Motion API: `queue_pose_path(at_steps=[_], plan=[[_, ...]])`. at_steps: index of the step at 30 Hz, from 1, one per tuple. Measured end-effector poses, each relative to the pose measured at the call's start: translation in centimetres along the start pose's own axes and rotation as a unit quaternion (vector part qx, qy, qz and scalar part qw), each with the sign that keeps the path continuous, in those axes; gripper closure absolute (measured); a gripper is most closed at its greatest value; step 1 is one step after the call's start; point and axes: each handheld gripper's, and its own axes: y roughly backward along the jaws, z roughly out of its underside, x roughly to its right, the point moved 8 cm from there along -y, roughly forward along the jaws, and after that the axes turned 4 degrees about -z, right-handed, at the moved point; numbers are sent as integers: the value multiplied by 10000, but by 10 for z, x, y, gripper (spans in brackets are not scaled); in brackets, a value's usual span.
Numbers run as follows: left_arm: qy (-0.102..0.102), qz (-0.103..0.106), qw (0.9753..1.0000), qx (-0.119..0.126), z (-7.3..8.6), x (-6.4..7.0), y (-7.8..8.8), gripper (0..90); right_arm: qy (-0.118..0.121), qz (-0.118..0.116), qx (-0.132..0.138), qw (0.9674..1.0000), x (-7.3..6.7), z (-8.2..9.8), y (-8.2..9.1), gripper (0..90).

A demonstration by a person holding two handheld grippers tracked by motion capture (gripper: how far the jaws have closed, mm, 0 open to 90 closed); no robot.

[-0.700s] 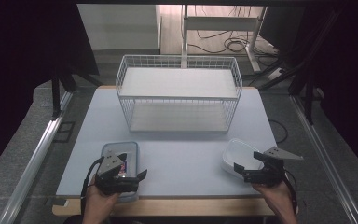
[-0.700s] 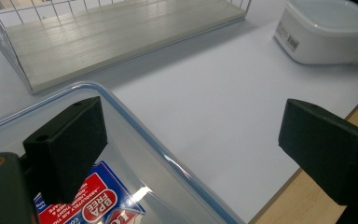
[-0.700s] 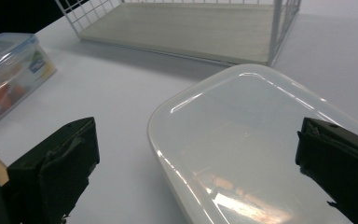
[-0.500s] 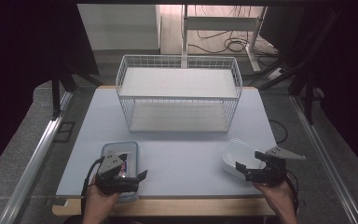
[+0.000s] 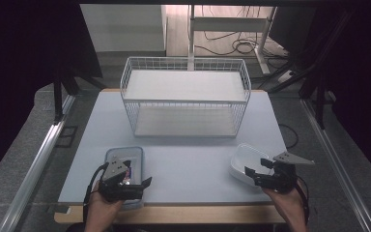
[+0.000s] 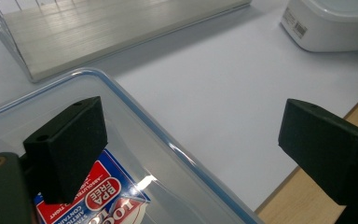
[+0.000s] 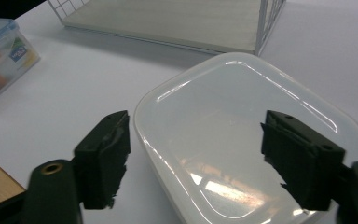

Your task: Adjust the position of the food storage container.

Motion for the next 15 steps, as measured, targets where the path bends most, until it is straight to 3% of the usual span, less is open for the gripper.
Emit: queue_pose_path(at_steps=[4,5,6,9,15], plan=[[5,-8,10000,15,0,0,1,80,107,-22,-34,9999,-2,-3,2,451],[5,-8,10000,15,0,0,1,80,107,-22,-34,9999,-2,-3,2,451],[21,-17,10000,22,-1,-1,1,80,91,-169,-80,9998,-6,-6,2,556],[39,-83,10000,13,-1,-4,3,81,212,-170,-130,9995,-9,-12,-1,692],[63,-131,9999,62,-2,-7,7,83,443,-285,-378,9979,-21,-25,-24,891]])
